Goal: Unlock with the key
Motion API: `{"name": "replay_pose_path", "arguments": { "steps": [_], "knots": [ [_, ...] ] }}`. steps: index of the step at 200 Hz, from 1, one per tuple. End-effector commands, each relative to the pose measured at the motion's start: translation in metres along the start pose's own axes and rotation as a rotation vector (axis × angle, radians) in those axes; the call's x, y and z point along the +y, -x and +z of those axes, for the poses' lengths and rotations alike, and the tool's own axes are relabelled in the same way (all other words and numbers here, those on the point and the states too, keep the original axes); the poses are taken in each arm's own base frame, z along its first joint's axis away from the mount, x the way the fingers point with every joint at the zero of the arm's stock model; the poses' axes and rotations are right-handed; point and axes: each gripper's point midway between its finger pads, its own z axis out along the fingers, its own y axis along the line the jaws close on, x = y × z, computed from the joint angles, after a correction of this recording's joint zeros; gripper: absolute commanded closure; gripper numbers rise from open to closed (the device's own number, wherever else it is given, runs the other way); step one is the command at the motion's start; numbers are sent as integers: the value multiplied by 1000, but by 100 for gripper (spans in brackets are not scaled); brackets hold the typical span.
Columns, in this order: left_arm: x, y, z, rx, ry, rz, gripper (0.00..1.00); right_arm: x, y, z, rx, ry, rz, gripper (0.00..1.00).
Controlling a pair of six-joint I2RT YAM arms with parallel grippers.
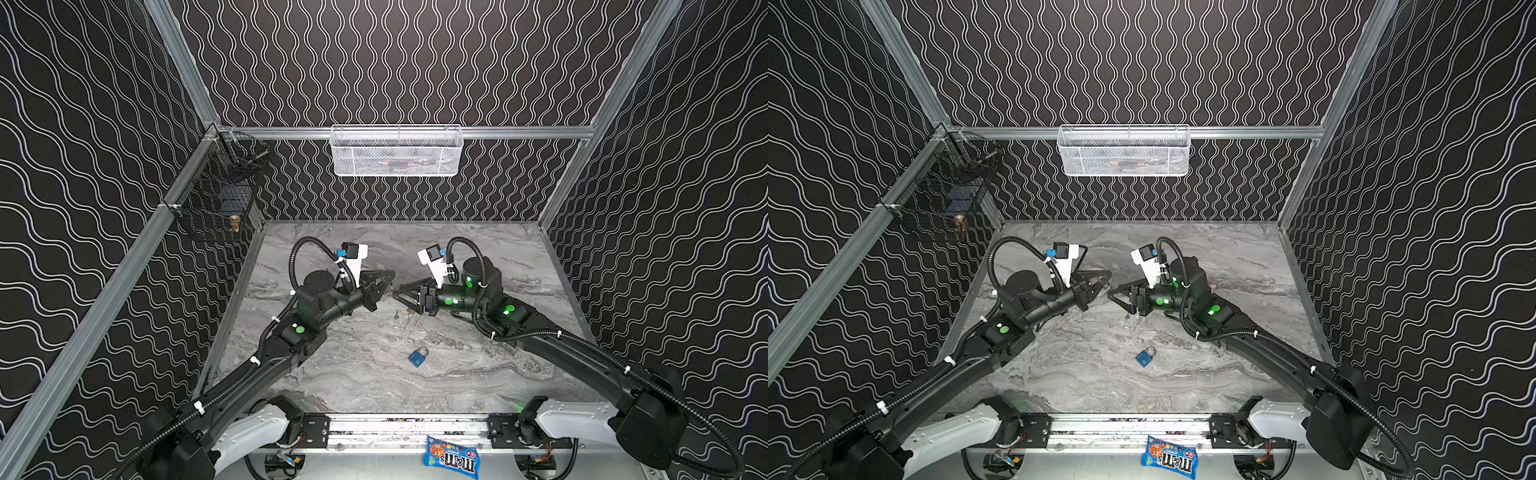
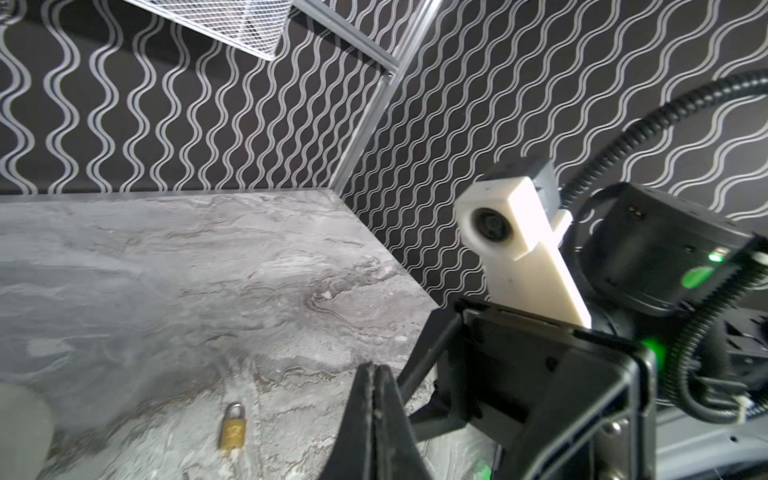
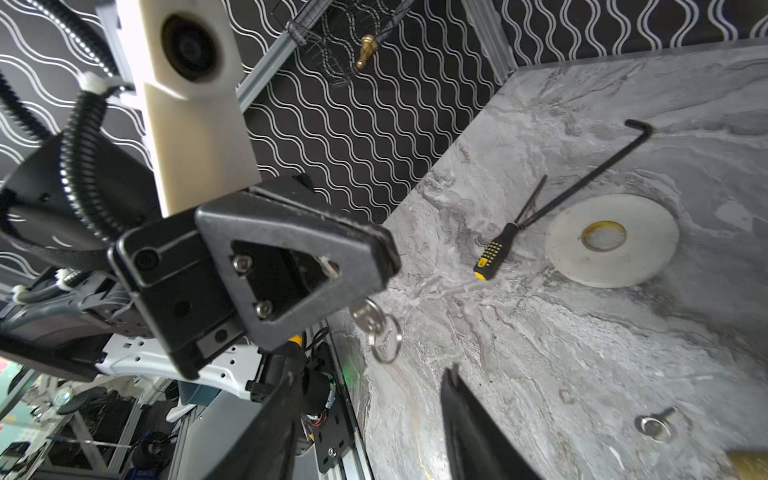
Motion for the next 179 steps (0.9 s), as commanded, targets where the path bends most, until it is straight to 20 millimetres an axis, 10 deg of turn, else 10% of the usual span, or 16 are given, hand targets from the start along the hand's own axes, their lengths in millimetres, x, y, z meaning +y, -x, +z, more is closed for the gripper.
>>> {"name": "replay_pose_path", "arguments": {
  "steps": [1, 179],
  "knots": [
    [-24, 14, 2, -26, -117, 44, 100, 17, 15, -2, -36, 73, -81, 51],
    [-47, 9, 5, 36, -261, 29, 100, 25, 15, -10, -34, 196, -70, 79]
  ]
}}
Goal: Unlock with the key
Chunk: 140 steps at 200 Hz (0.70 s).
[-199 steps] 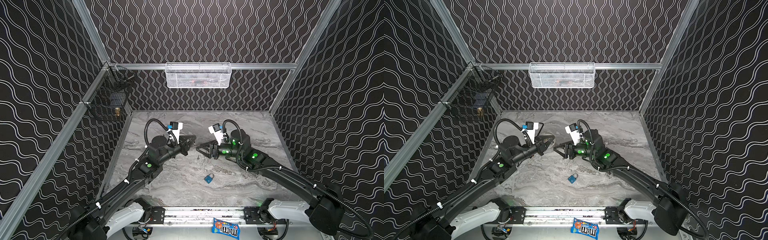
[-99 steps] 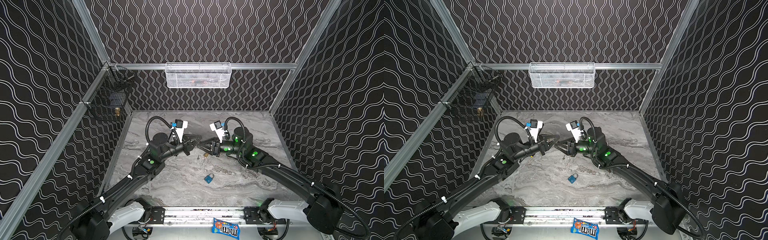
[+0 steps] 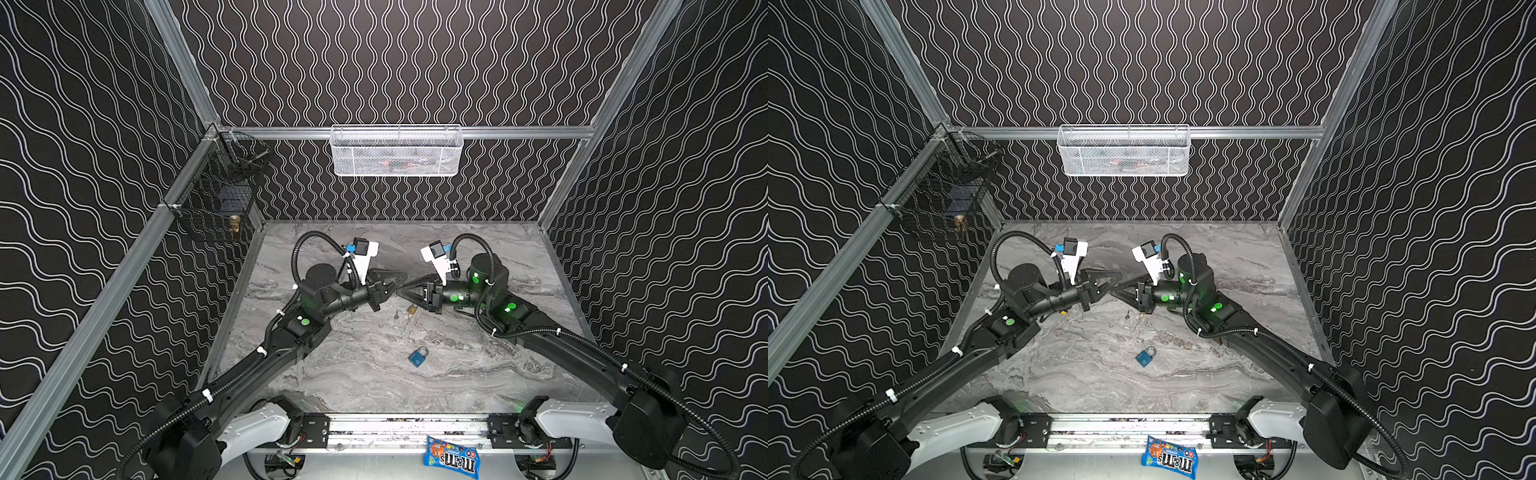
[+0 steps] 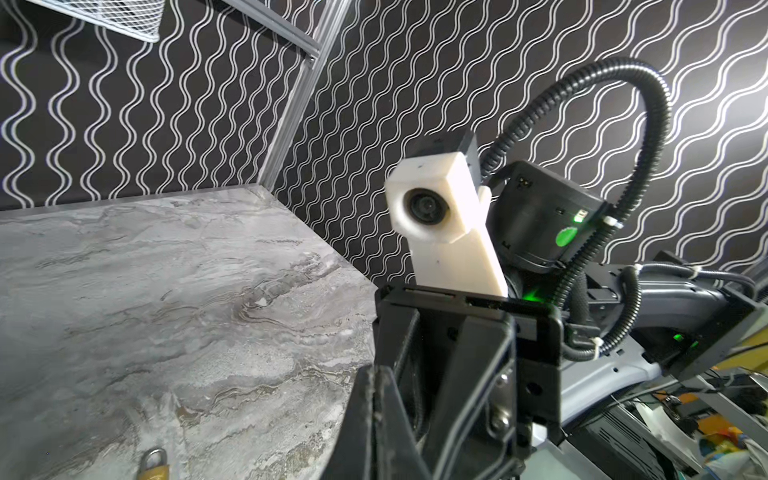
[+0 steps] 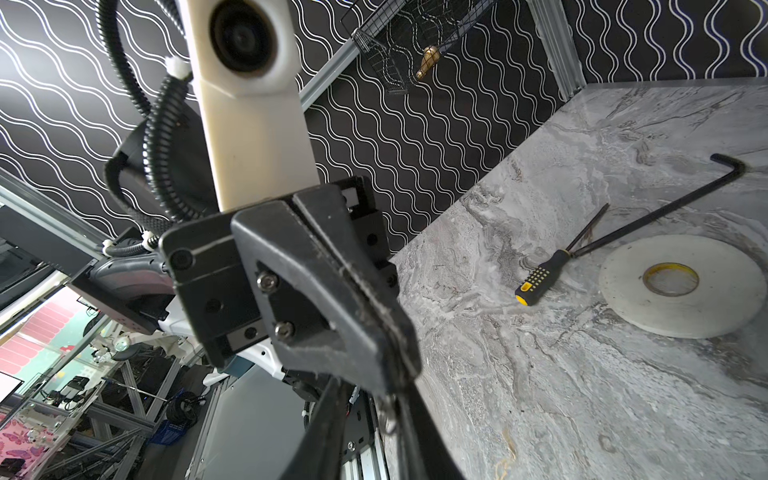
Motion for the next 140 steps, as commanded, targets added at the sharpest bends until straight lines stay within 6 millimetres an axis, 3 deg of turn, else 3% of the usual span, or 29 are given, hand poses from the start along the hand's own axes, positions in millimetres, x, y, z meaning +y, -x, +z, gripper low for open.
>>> {"name": "replay_pose_path", "arguments": {
  "steps": [1, 67, 140],
  "knots": [
    [-12, 7, 0, -13, -53, 28, 100, 9, 6, 0, -19, 47, -34, 79],
    [-13, 2, 1, 8, -68, 26, 100, 11, 8, -2, -24, 56, -32, 93],
    [-10, 3, 2, 13, -51, 21, 100, 10, 7, -3, -29, 59, -11, 100]
  ]
}}
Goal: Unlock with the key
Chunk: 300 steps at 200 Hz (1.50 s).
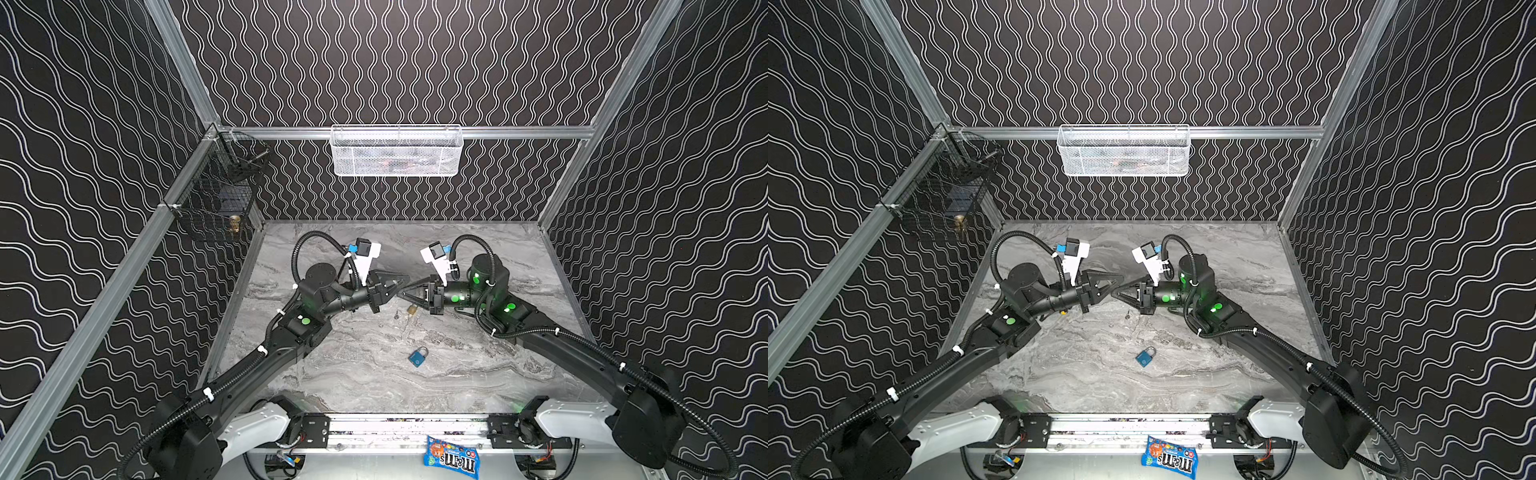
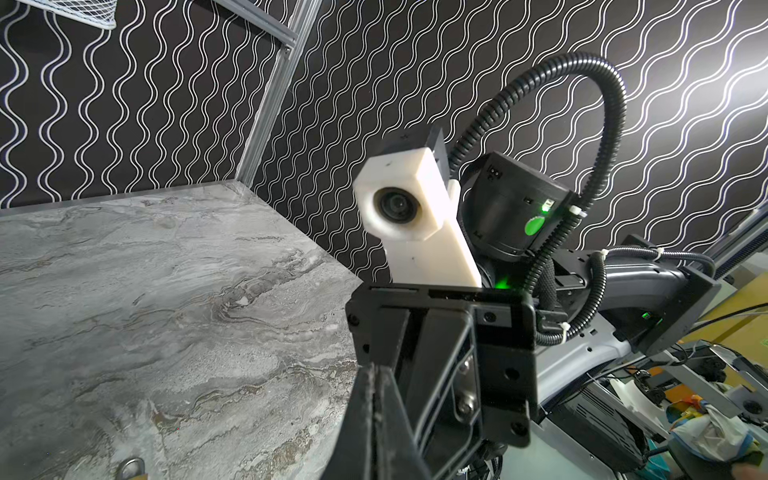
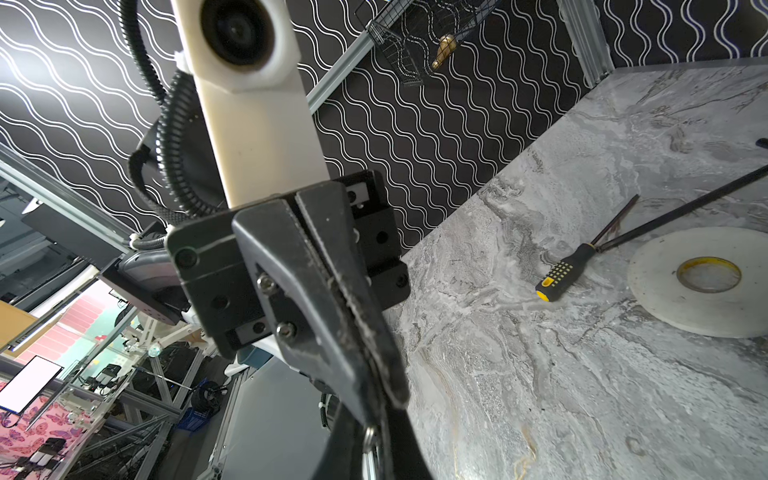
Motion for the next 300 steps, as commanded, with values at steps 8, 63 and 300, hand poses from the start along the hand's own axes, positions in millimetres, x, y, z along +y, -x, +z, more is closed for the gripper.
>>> {"name": "replay_pose_path", "arguments": {
  "steps": [8, 63, 300],
  "knots": [
    [-2, 7, 1, -10, -1, 21, 100, 7, 9, -2, -37, 18, -30, 100],
    [13, 12, -1, -26, 100, -45, 45, -9, 2, -11, -24, -55, 26, 100],
    [58, -224, 8, 771, 647, -31, 25, -174, -113, -123, 33, -763, 554, 100]
  ]
}}
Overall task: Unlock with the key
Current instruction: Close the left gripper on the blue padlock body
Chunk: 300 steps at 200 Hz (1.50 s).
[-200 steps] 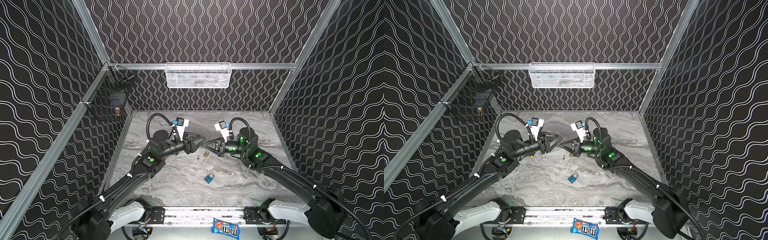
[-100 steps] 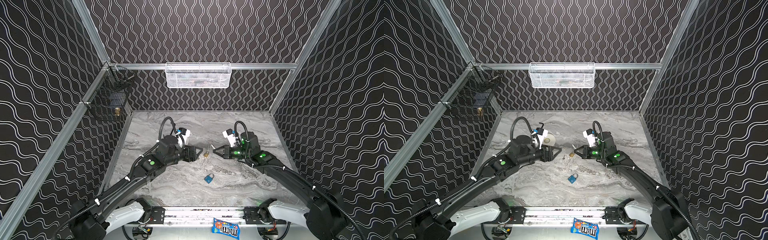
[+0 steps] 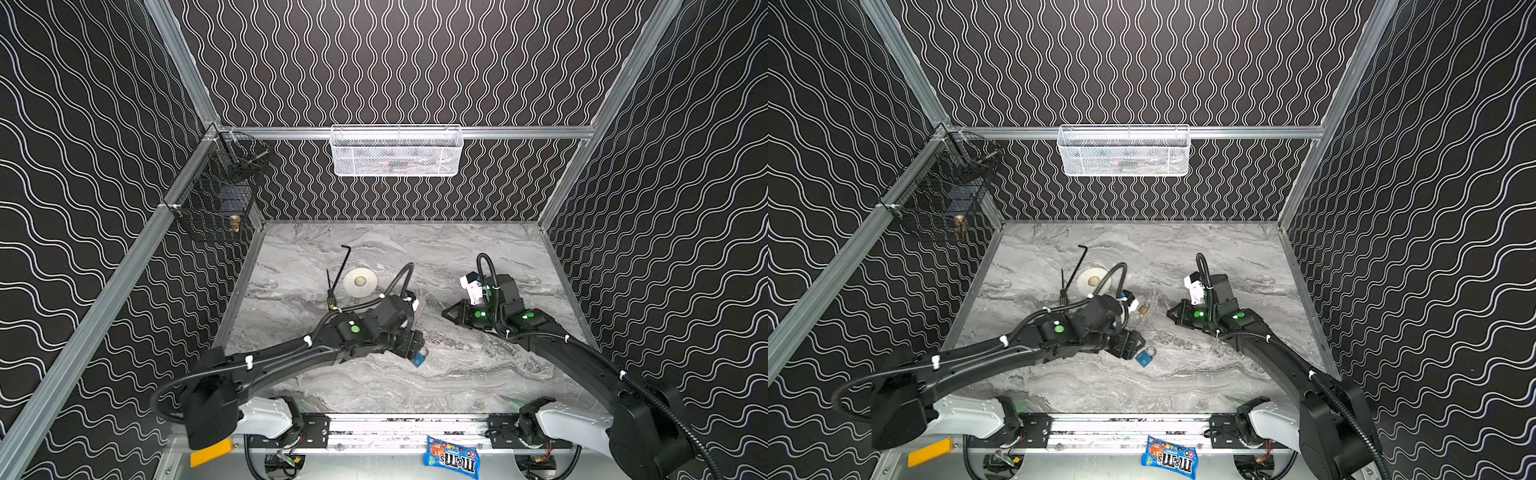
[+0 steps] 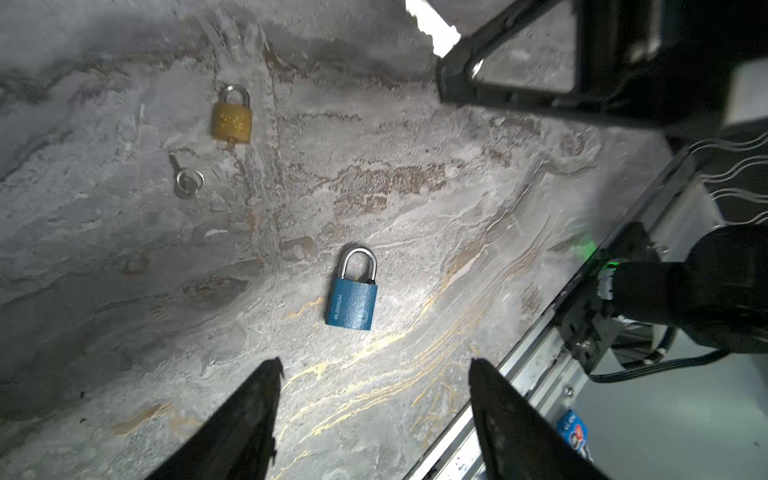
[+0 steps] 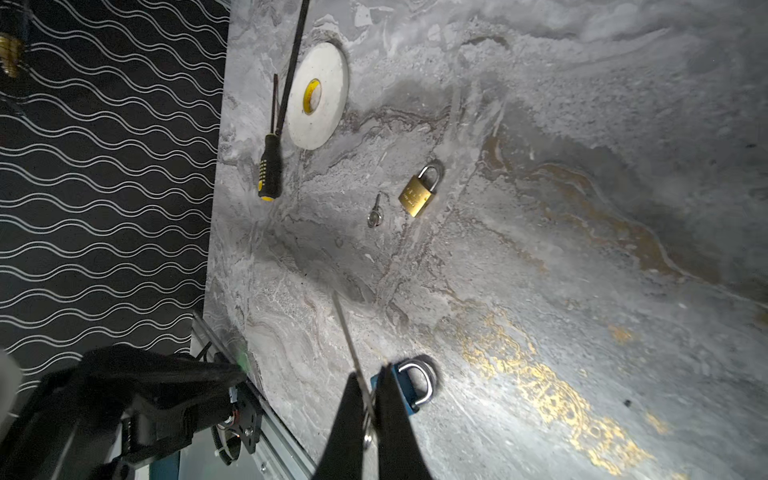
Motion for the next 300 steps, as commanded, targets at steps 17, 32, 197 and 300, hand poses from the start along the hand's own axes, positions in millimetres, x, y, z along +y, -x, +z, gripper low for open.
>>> {"name": "replay_pose_path", "arguments": {
  "steps": [17, 32, 197, 300],
  "knots": [
    [-3, -12, 30, 69, 60, 41, 24, -17, 3, -2, -22, -56, 52, 100],
    [-6, -18, 42, 103, 76, 51, 24, -20, 4, -3, -25, -71, 54, 100],
    [13, -57, 101, 351, 325, 40, 33, -41, 7, -8, -40, -70, 124, 100],
    [24, -68, 102, 402, 391, 26, 44, -41, 7, -5, -31, -55, 135, 100]
  ]
}}
